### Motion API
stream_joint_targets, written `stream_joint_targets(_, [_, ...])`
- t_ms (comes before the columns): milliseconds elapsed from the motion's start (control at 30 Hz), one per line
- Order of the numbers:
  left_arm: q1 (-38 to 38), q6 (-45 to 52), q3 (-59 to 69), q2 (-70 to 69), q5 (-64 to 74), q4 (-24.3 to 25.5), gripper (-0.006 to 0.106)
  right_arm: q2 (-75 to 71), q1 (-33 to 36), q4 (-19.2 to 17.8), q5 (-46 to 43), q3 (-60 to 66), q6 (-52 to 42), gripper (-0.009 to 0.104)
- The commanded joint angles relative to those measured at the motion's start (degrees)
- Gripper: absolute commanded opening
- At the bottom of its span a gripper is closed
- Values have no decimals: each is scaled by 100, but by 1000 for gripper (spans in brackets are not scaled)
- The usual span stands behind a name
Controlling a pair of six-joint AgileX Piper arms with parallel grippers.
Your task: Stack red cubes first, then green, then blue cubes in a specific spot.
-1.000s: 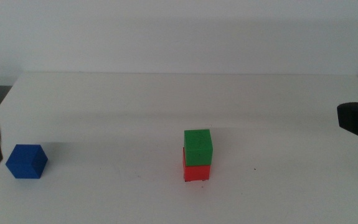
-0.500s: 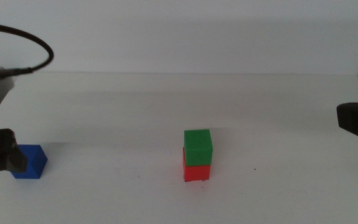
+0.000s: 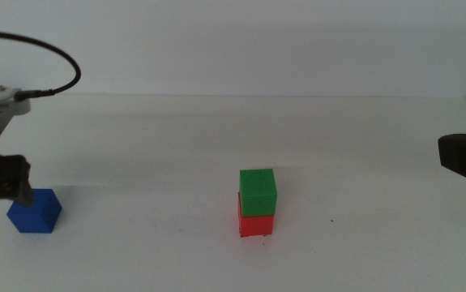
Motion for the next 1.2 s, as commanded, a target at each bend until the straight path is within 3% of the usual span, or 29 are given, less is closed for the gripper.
stream_joint_targets(0, [3, -97, -307, 326, 105, 74, 92, -25, -25, -40, -35, -1, -20, 84])
stream_joint_targets(333, [3, 131, -1032, 1544, 154, 187, 92, -25, -25, -40, -35, -1, -20, 84])
stream_joint_targets(700, [3, 298, -1295, 2288, -124, -210, 92, -25, -25, -40, -35, -1, -20, 84])
stream_joint_targets(1167, [3, 449, -1295, 2683, -442, -327, 90, -25, -25, -40, -35, -1, -20, 84])
